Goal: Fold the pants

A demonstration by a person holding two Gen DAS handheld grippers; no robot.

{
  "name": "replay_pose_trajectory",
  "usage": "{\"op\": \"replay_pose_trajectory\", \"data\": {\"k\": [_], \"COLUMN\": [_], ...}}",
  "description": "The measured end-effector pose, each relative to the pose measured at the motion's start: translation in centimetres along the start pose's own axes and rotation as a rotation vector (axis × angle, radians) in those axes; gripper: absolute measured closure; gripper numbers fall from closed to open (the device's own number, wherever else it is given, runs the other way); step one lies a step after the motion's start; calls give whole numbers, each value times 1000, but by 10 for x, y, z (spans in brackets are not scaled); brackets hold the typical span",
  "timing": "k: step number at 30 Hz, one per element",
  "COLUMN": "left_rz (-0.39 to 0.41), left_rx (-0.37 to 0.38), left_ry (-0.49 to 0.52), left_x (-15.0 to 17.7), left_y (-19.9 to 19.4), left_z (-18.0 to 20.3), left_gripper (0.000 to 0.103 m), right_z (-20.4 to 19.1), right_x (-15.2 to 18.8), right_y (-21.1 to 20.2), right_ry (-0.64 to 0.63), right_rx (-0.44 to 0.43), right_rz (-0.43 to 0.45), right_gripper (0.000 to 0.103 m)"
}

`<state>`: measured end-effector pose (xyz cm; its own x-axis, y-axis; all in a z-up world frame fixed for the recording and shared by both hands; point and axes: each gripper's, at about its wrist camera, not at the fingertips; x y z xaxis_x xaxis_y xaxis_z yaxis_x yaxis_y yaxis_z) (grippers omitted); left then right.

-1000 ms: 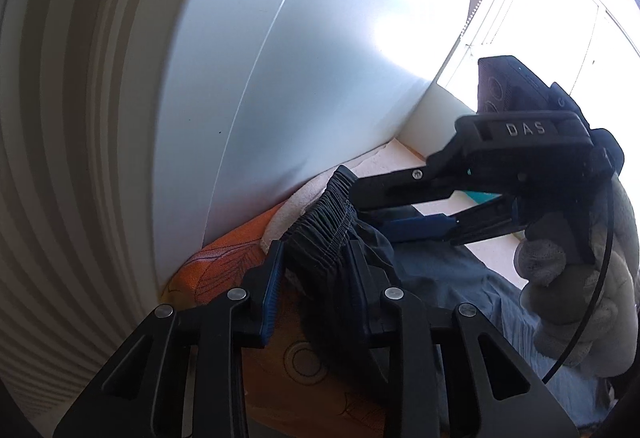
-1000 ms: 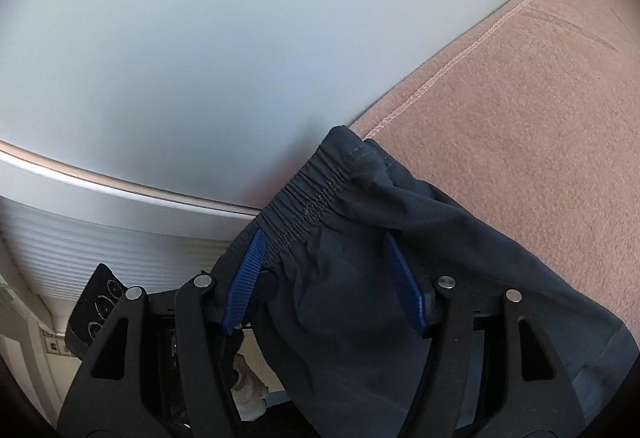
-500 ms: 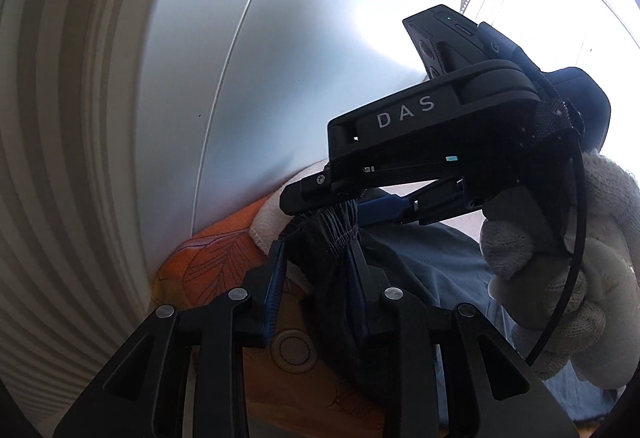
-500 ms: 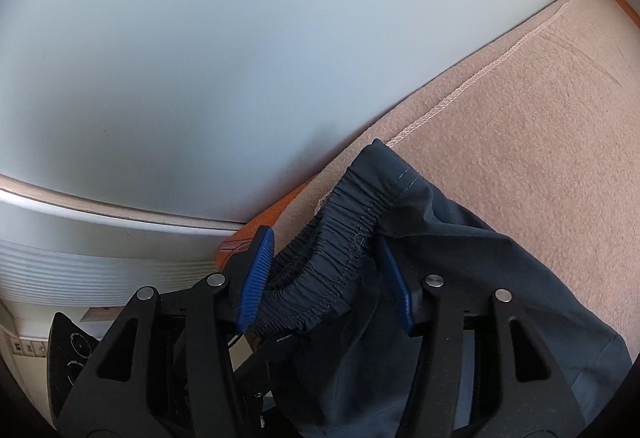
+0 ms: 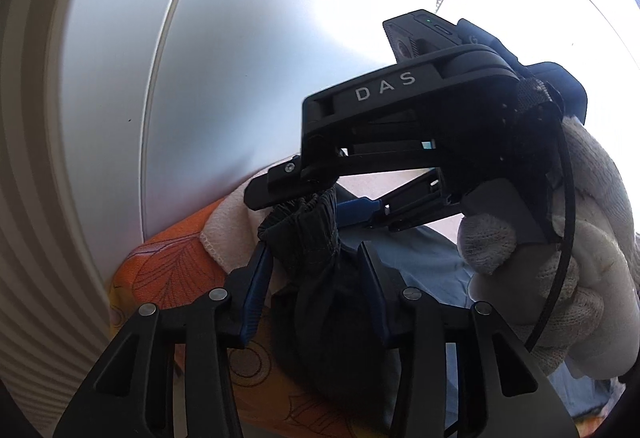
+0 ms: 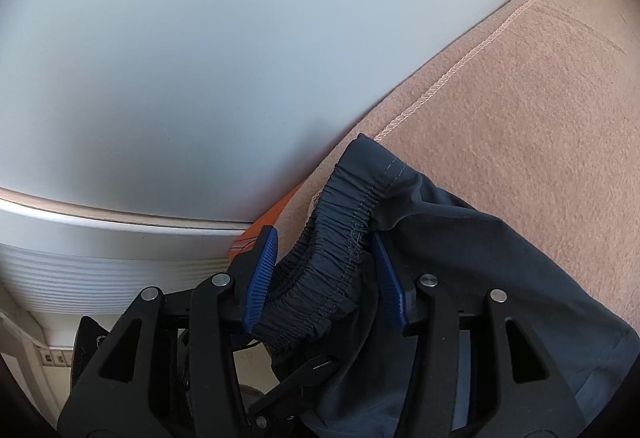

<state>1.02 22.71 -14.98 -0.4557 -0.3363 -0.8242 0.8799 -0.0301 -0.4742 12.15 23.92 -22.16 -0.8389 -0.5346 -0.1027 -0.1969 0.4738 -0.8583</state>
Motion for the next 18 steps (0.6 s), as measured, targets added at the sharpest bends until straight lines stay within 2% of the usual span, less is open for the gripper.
{"op": "replay_pose_trajectory", "data": {"k": [2, 6, 9, 11, 15, 18], "left_rz": [2, -12, -23, -27, -21, -23], "left_rx": [13, 55, 66, 68, 63, 57], "left_ry": [20, 51, 53, 48, 46, 54], "left_x": [-2, -2, 4, 1, 0, 1], "left_y": [4, 6, 7, 9, -3, -16], "left_z": [5, 14, 24, 22, 19, 13], "left_gripper": [65, 65, 65, 65, 65, 65], "right_z": [-2, -9, -6, 1, 15, 23], "right_x": [-3, -3, 0, 2, 4, 12], "right_y": [0, 10, 14, 8, -11, -32], "right_ry": [-5, -35, -41, -22, 6, 19], "right_rx": [4, 44, 66, 69, 16, -28], "right_rz": [-20, -29, -25, -13, 32, 74], "right_gripper": [40, 40, 58, 77, 85, 85]}}
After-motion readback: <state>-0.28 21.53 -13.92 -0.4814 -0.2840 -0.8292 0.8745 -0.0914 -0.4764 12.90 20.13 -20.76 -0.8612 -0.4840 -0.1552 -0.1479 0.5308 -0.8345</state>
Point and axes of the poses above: each gripper's, at about its wrist camera, not at the fingertips, and y roughly the way its jaws point, z to its right, x to its underside, and after that the axes turned 9 degrees about y, right-handed
